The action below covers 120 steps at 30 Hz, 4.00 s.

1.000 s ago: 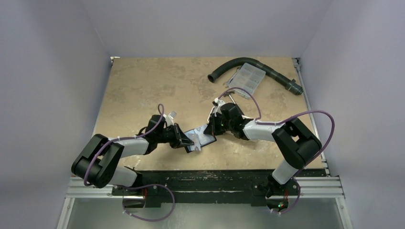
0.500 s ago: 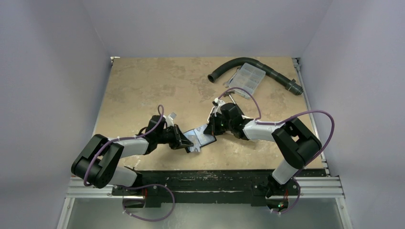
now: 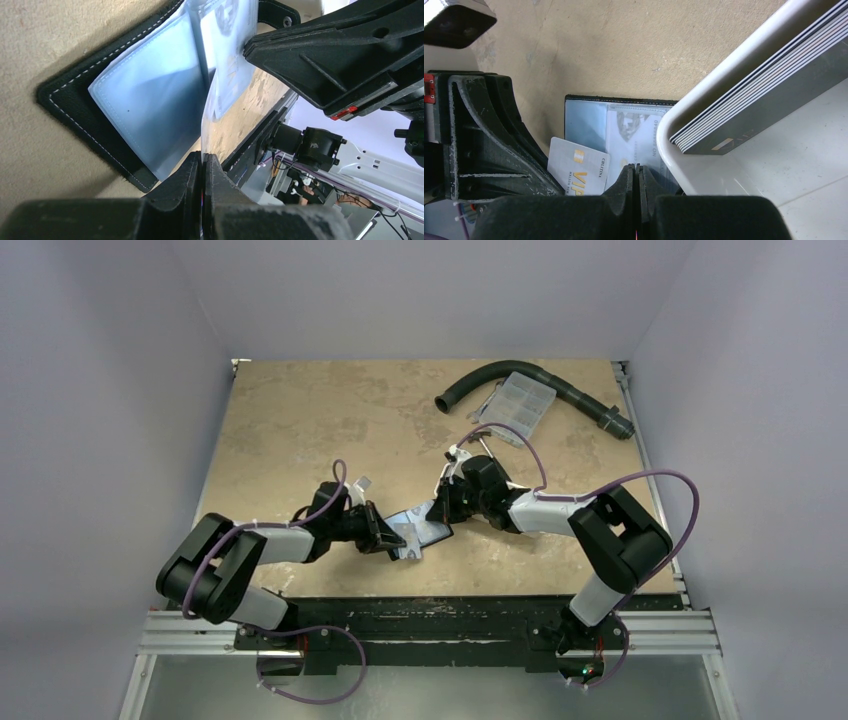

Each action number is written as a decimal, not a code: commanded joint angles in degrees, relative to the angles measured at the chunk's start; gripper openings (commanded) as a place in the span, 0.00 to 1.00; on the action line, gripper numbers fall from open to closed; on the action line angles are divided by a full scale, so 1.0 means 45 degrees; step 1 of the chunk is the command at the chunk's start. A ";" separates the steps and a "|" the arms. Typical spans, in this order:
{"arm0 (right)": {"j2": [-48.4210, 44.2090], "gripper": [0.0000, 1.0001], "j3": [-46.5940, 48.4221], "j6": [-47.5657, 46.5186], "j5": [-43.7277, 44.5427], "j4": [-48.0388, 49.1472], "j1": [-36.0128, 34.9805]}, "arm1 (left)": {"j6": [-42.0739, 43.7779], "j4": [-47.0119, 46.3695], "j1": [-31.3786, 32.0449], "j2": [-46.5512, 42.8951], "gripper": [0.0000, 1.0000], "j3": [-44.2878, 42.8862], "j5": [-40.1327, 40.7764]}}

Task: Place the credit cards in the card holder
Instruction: Insert the credit card into the card holder.

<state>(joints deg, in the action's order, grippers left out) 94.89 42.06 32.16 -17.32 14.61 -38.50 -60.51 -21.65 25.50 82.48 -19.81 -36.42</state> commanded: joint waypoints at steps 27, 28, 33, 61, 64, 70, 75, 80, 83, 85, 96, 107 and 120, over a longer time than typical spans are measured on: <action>0.0430 0.00 -0.0238 -0.0195 0.0259 -0.0824 0.0021 | -0.0367 -0.1119 -0.0490 0.1766 0.00 -0.0809 0.1539; 0.0477 0.00 -0.0199 -0.0194 0.0239 -0.0825 0.0026 | -0.0472 -0.1226 -0.0490 0.1796 0.00 -0.0753 0.1608; 0.0534 0.00 -0.0114 -0.0233 0.0197 -0.0893 0.0026 | -0.0991 -0.1566 -0.0490 0.1597 0.00 -0.0499 0.1989; 0.0604 0.00 -0.0330 0.0112 0.0128 -0.0556 0.0036 | -0.2625 -0.4423 0.0501 0.1984 0.00 0.0508 0.3180; 0.0494 0.00 -0.0390 0.0175 0.0119 -0.0496 0.0024 | -0.2793 -0.4603 0.0877 0.1936 0.00 0.0484 0.3830; 0.0244 0.00 -0.0376 0.0181 0.0118 -0.0611 0.0021 | -0.2407 -0.3772 0.1287 0.2216 0.00 0.0038 0.4308; -0.0019 0.00 -0.0290 -0.0011 0.0171 -0.0930 0.0021 | -0.0708 -0.0469 0.1290 0.0625 0.30 -0.0362 0.4949; -0.0013 0.00 -0.0262 -0.0135 0.0081 -0.0942 0.0023 | 0.0174 0.0973 0.1274 -0.0110 0.48 -0.0736 0.4459; -0.0027 0.00 -0.0231 -0.0165 0.0094 -0.0923 0.0022 | 0.0418 0.1589 0.1287 -0.0457 0.52 -0.0755 0.4517; -0.0098 0.00 -0.0256 -0.0155 0.0118 -0.0923 0.0021 | 0.0536 0.1861 0.1286 -0.0743 0.53 -0.0791 0.4719; -0.0221 0.00 -0.0390 -0.0128 0.0113 -0.0859 0.0030 | 0.0651 0.0960 0.1287 0.0616 0.16 -0.1148 0.4459; -0.0264 0.00 -0.0424 -0.0079 0.0082 -0.0845 0.0021 | 0.0278 -0.0100 0.1745 0.1557 0.04 -0.2063 0.4187; -0.1978 0.18 -0.0222 -0.0664 0.1175 -0.2749 0.0029 | 0.0180 -0.0145 0.1990 0.1835 0.03 -0.2670 0.4305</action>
<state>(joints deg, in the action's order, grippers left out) 89.03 41.06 31.81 -15.40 8.01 -37.93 -59.40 -19.05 33.89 90.59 -29.61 -18.76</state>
